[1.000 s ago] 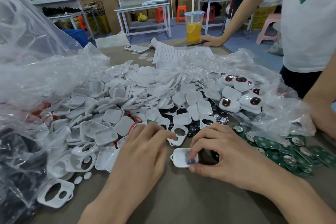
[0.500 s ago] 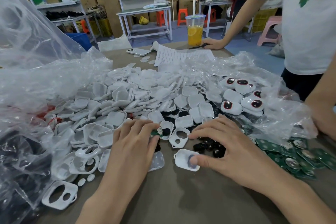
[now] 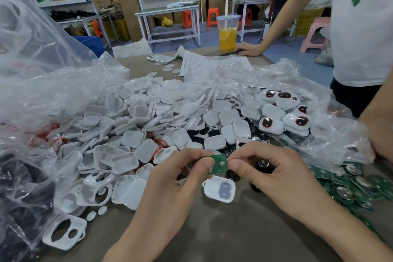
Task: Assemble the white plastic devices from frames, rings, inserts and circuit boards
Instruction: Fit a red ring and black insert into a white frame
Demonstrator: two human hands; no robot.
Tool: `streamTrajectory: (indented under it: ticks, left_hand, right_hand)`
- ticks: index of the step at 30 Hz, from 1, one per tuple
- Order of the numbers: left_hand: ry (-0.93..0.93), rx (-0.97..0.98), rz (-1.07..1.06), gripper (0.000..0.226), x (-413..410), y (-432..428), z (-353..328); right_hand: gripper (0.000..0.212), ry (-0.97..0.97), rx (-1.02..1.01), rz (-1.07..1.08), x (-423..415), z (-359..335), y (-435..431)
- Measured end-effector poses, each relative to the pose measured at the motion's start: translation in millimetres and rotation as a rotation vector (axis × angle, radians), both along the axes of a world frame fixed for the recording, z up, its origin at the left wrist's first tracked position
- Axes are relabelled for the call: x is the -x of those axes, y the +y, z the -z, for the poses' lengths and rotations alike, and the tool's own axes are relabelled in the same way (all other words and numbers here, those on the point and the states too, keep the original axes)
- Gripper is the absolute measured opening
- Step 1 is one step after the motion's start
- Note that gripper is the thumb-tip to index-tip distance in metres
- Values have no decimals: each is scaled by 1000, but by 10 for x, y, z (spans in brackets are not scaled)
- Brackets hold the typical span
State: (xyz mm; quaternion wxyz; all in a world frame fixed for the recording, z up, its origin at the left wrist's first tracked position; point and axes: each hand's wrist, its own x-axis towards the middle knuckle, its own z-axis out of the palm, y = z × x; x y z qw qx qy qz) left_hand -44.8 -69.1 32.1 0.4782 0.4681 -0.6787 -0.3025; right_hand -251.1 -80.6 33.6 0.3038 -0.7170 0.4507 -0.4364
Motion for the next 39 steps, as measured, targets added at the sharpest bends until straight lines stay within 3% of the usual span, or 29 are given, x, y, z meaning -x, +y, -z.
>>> streamTrajectory:
  ticks: [3, 10, 14, 20, 29, 33, 39]
  left_hand:
    - [13, -31, 33, 11, 4, -1, -1]
    - [-195, 41, -11, 20, -27, -12, 47]
    - [-197, 2, 55, 26, -40, -5, 10]
    - [-43, -115, 193, 29, -12, 17, -53]
    - [35, -223, 173, 38, -18, -72, 4]
    - [111, -234, 169, 34, -17, -84, -31]
    - [137, -229, 108, 25, -7, -107, -42]
  right_hand:
    - [23, -59, -63, -26, 16, -19, 16]
    - [34, 86, -136, 0, 11, -4, 24]
    - [32, 67, -148, 26, 9, -17, 6]
    - [36, 1, -179, 43, 12, -47, -8]
    - [33, 22, -146, 58, 19, 24, -23]
    - [24, 29, -116, 119, 10, 44, -34]
    - [27, 34, -72, 111, -60, 13, -55]
